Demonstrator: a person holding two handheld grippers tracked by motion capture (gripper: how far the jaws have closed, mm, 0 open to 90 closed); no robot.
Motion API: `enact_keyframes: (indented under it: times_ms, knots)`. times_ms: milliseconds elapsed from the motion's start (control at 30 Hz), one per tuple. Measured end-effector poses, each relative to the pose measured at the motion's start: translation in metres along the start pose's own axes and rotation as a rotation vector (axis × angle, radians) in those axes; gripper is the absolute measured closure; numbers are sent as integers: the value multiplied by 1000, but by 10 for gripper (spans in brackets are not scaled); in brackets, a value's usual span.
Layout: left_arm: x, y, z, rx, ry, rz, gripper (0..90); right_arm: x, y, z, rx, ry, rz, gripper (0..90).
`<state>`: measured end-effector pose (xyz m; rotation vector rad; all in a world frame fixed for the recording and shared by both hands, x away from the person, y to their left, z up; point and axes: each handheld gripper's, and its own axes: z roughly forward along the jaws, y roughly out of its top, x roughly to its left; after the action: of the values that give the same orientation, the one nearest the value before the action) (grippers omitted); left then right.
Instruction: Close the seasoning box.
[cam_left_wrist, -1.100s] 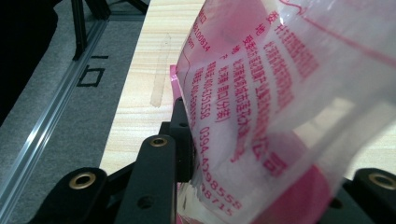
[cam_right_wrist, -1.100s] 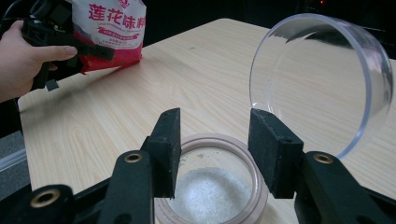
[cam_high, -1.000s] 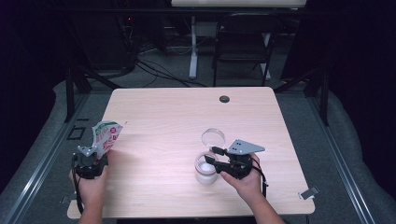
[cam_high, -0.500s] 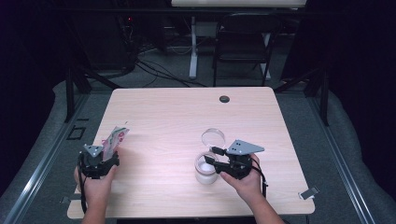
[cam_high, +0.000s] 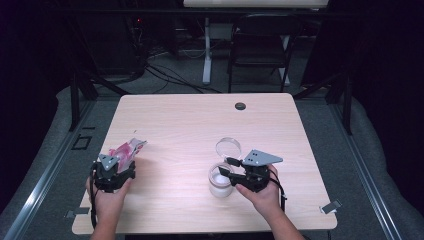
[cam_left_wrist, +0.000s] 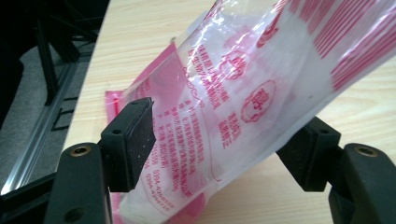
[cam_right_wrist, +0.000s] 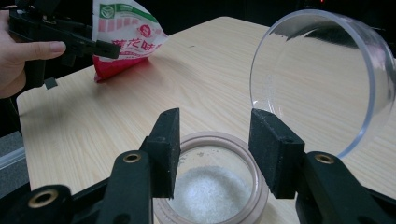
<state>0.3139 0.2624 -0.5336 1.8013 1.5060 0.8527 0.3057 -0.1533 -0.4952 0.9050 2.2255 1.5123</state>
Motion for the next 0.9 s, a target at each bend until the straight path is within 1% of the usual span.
enact_keyframes:
  times_ms: [100,333,367,400,433,567,633,667,700,767,833,867,900]
  knots:
    - [-8,1,0,-8,-20,20,329,-1,0,0,-1,0,2,530]
    - [-28,3,-2,-27,-85,73,327,-1,0,-1,2,-3,1,529]
    - [-30,3,-2,-26,-97,77,327,0,0,-1,0,-4,0,529]
    - [-36,3,-1,-26,-116,89,328,0,-1,-2,0,-7,-2,529]
    - [-36,3,-1,-26,-116,89,327,0,-1,-2,0,-7,-2,529]
    - [-46,3,2,-21,-145,111,328,0,-1,-4,-6,-14,-3,527]
    - [-52,3,2,-19,-167,124,328,0,-1,-5,-11,-12,-1,527]
    - [-57,4,2,-21,-187,140,328,1,0,-7,-17,-20,-4,523]
    - [-57,4,2,-21,-187,140,328,1,0,-7,-17,-20,-4,523]
    - [-63,5,2,-28,-201,159,328,1,0,-9,-21,-30,-8,522]
    - [-68,6,1,-33,-215,172,329,1,1,-12,-25,-30,-10,521]
    - [-73,7,0,-36,-228,187,330,1,1,-14,-31,-31,-6,522]
    - [-73,7,0,-36,-228,187,331,1,1,-14,-31,-31,-6,522]
